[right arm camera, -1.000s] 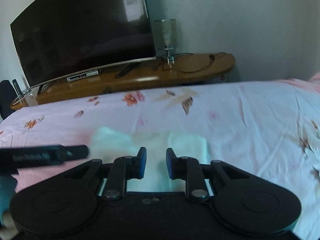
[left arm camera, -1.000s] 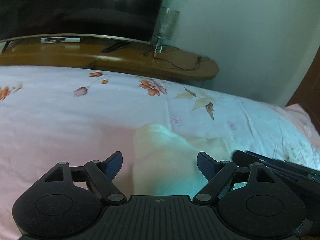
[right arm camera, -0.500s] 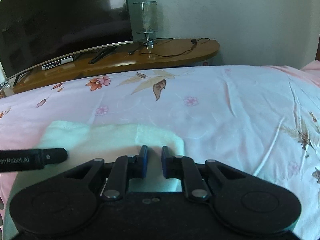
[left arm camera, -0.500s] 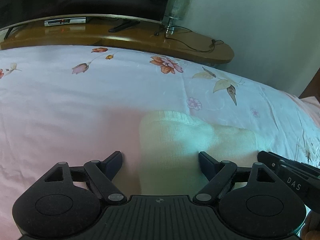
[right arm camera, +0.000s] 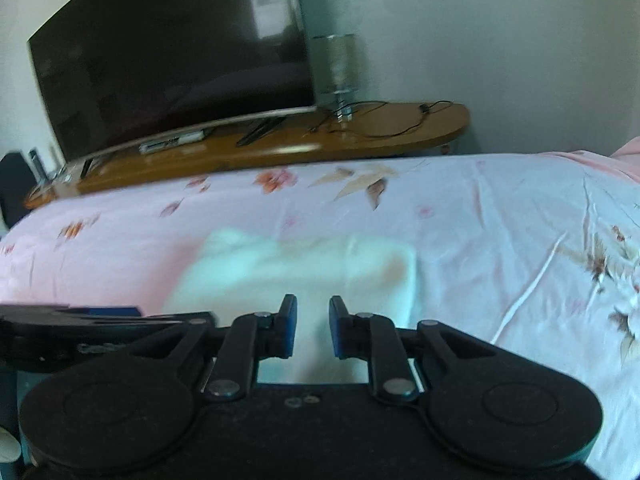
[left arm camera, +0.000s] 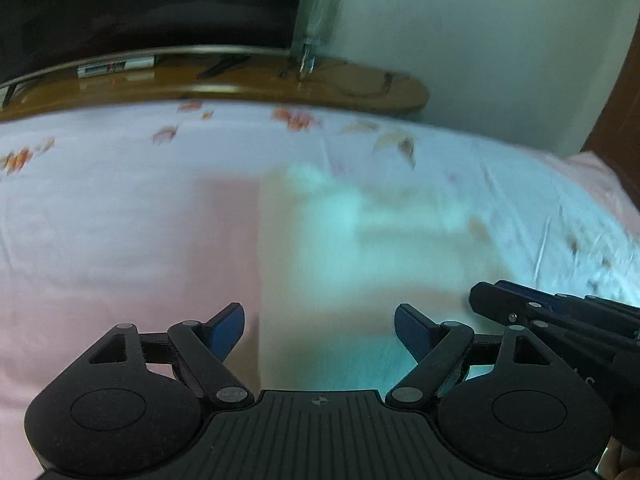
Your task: Fold small clothes
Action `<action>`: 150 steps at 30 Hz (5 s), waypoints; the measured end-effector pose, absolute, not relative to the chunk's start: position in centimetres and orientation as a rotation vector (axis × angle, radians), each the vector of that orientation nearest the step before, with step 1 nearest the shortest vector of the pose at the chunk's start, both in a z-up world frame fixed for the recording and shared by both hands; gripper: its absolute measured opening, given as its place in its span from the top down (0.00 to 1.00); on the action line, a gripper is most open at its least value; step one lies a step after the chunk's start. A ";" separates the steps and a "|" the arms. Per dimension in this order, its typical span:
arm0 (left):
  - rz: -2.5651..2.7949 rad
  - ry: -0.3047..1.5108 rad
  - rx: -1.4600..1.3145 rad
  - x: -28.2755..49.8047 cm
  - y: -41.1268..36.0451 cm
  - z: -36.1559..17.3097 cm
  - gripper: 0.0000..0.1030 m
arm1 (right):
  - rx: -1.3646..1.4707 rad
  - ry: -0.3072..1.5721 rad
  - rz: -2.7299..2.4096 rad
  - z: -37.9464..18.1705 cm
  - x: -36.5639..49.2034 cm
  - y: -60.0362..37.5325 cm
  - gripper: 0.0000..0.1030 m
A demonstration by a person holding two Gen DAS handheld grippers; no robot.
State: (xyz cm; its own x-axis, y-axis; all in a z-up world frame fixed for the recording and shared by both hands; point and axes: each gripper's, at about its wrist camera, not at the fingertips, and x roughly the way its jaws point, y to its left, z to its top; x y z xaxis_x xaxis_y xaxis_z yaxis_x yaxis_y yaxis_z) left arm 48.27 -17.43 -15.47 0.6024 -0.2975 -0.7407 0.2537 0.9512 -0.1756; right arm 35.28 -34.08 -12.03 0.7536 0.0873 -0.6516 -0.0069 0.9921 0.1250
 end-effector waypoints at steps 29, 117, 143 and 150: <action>-0.325 0.881 -0.056 39.3 -12.5 -15.6 0.19 | 0.117 0.750 0.041 -12.0 27.4 -31.6 0.83; -0.389 0.943 -0.239 48.0 -15.7 -15.5 0.66 | 0.542 0.769 0.101 -15.1 34.5 -39.1 0.70; -0.162 0.857 -0.282 45.6 12.1 -10.5 0.67 | 0.548 0.697 0.434 -9.2 36.7 -14.7 0.72; -0.129 0.968 -0.276 45.8 15.4 -15.7 0.54 | 0.636 0.886 0.376 -14.9 37.3 -13.2 0.64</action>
